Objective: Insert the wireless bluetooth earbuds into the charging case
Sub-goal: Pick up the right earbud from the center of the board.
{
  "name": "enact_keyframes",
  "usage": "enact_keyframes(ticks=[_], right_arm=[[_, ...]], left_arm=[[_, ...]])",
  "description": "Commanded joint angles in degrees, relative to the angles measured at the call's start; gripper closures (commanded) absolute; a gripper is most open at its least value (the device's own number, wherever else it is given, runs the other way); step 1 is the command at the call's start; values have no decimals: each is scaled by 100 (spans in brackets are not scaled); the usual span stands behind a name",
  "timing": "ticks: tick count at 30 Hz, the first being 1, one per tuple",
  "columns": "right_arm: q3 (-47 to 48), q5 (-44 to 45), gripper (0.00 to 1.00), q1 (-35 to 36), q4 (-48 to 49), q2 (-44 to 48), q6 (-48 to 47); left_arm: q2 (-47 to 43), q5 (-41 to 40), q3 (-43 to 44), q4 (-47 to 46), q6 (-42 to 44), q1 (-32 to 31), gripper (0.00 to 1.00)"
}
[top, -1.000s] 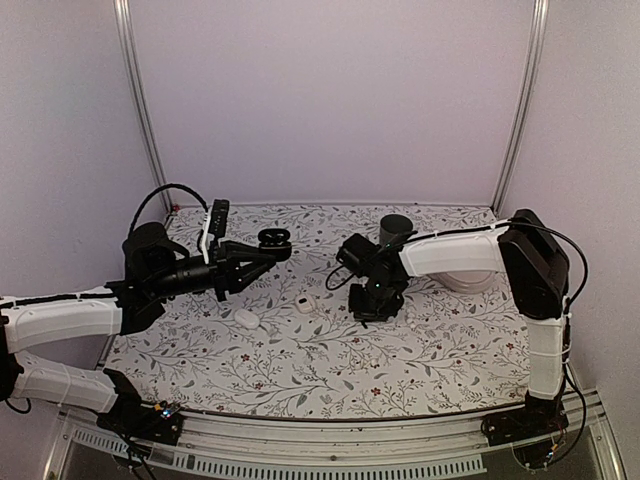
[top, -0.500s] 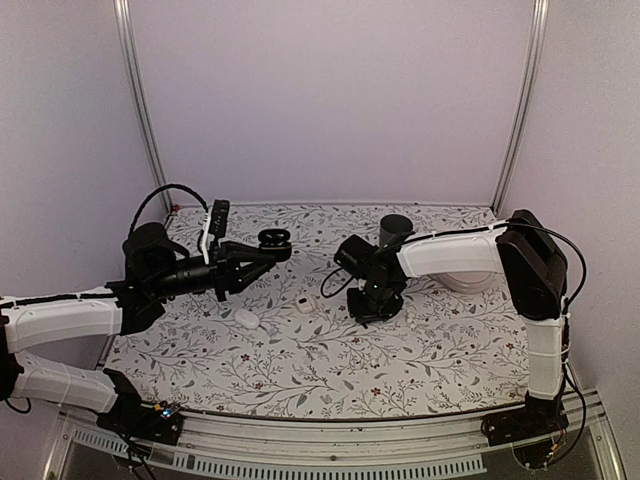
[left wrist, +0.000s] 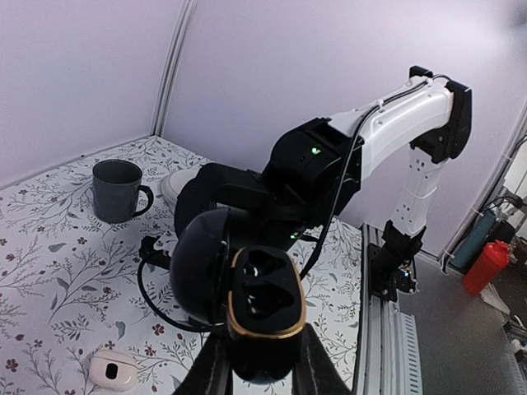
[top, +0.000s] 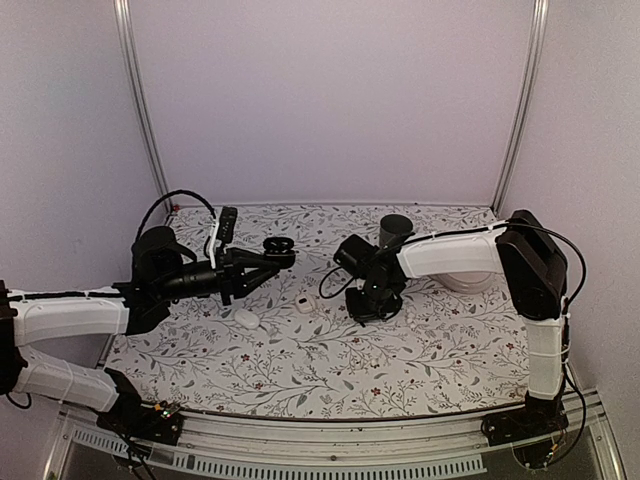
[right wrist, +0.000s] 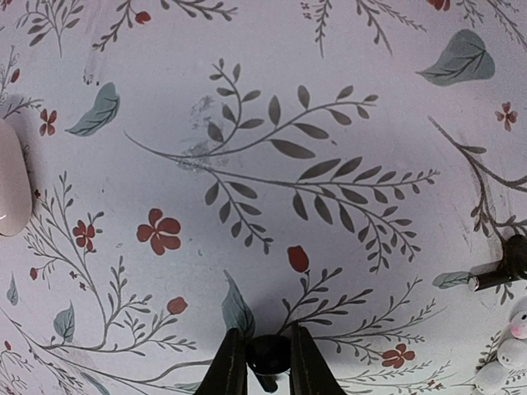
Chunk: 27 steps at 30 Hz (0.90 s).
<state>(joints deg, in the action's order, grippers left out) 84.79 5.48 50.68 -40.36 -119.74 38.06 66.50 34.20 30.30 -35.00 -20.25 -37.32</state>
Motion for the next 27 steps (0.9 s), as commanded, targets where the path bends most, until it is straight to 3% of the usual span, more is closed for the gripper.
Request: enact_keyframes(ticks=[1,14,27], right_arm=[[-297,-88,84,38,349,141,-80],[-1587,-338,84,-156,2184,1572,-208],[-2605,-793,82,-362,3820,3410,-584]], left_arm=[[89,-21,-177,-386,-99,49,100],[622,-176,-613,-1475,-83,48,100],[1785,-175,-212,-2262,-100,29,100]])
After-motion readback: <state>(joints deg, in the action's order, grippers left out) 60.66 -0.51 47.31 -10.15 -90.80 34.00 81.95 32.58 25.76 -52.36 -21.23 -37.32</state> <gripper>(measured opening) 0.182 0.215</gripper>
